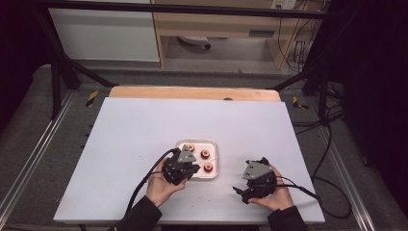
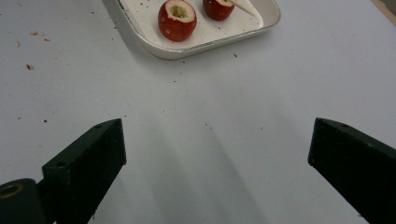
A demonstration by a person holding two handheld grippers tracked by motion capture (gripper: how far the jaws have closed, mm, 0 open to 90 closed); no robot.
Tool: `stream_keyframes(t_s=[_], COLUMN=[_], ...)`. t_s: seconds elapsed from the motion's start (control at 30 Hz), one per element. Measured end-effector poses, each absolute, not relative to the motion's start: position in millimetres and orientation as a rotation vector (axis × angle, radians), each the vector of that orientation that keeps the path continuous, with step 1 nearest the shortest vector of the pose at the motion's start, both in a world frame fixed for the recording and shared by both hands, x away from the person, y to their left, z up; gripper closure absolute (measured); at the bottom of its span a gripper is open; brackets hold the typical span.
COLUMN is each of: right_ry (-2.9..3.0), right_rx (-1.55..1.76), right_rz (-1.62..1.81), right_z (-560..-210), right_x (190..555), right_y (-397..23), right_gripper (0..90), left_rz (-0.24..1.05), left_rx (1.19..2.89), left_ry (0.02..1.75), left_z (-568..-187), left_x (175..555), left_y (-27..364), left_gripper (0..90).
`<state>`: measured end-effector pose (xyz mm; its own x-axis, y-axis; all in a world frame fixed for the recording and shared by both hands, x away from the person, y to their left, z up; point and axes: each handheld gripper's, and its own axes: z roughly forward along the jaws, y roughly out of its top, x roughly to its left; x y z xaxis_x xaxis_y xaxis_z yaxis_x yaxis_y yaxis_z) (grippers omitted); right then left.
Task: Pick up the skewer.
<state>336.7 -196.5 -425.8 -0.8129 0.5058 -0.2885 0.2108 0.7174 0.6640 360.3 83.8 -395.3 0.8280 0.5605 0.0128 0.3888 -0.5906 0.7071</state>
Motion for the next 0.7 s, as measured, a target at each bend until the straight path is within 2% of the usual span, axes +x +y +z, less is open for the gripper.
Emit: stream_keyframes(t_s=[0.47,0.7], right_ry=[2.446,2.423], right_rx=[0.361,0.215], right_rz=[0.759,0.697], right_z=[-420,-421], right_x=[330,328], right_y=[-185,-181], right_gripper=[10.6,18.6], left_rz=[0.275,0.263], left_rx=[2.326,2.351], left_ry=[0.599,0.565], left_z=[-391,-390], left_x=[357,355], left_y=[56,43], left_gripper=[88.7,88.7])
